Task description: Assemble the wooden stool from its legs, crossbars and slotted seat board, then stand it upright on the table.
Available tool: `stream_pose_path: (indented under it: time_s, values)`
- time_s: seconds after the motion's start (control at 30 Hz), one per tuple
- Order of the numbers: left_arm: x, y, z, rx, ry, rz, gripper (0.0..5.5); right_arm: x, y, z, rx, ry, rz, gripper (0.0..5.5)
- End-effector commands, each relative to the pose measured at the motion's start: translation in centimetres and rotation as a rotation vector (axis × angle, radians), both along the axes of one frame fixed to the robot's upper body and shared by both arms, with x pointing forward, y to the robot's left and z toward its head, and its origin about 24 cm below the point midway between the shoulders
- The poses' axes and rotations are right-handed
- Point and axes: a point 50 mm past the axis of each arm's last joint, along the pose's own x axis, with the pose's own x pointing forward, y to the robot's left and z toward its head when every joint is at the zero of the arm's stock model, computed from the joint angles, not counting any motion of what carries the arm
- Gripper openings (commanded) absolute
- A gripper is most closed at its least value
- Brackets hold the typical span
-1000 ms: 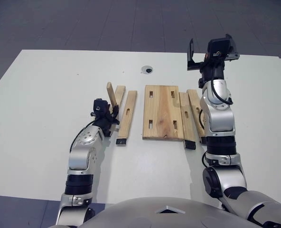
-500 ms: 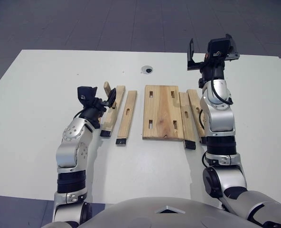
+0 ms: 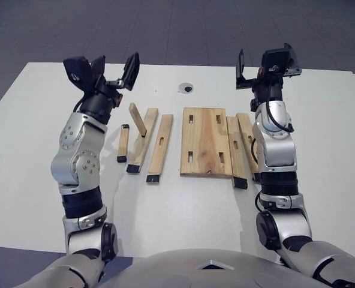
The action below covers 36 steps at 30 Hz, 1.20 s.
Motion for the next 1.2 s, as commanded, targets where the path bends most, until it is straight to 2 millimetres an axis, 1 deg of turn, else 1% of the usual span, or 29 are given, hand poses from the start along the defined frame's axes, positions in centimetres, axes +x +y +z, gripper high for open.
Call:
stream_pose_path:
  time_s: [0.03, 0.2, 0.37, 0.5, 0.67, 0.83, 0.9, 0.97, 1.03, 1.1, 1.17, 1.2]
  values:
    - [1.4, -1.0, 0.2, -0.012, 0.006, 0.011, 5.37, 0.2, 0.6, 0.3, 0.007, -0.006, 0.024, 5.4]
    - [2.3, -1.2, 0.7, -0.017, -0.015, 0.039, 5.37, 0.3, 0.7, 0.3, 0.008, -0.005, 0.024, 5.4]
    - [3.1, -1.1, 0.9, 0.034, -0.021, 0.071, 5.37, 0.3, 0.9, 0.2, 0.01, -0.004, 0.029, 5.4]
    - [3.4, -1.2, 1.3, 0.047, -0.037, 0.073, 5.37, 0.3, 0.9, 0.2, 0.01, -0.004, 0.028, 5.4]
    - [3.6, -1.6, 1.2, 0.075, -0.035, 0.072, 5.37, 0.3, 0.8, 0.2, 0.01, -0.004, 0.025, 5.4]
    - [3.7, -1.8, 2.3, 0.074, -0.068, 0.062, 5.37, 0.2, 0.7, 0.2, 0.011, -0.004, 0.021, 5.4]
    - [3.9, -1.7, 2.3, 0.079, -0.069, 0.067, 5.37, 0.2, 0.7, 0.2, 0.012, -0.004, 0.019, 5.4]
    - [4.3, -1.5, 1.1, 0.107, -0.03, 0.075, 5.37, 0.1, 0.7, 0.1, 0.013, -0.004, 0.016, 5.4]
    - [4.3, -1.4, -1.5, 0.134, 0.052, 0.076, 5.37, 0.1, 0.9, 0.1, 0.015, -0.003, 0.019, 5.4]
    - [3.9, -1.8, -5.6, 0.308, 0.152, 0.062, 5.37, 0.1, 0.8, 0.0, 0.017, -0.001, 0.016, 5.4]
    - [3.5, -1.8, -9.5, 0.469, 0.255, 0.058, 5.37, 0.2, 0.7, -0.1, 0.019, 0.002, 0.011, 5.4]
    - [3.4, -1.7, -11.0, 0.494, 0.302, 0.056, 5.37, 0.2, 0.7, -0.1, 0.02, 0.003, 0.012, 5.4]
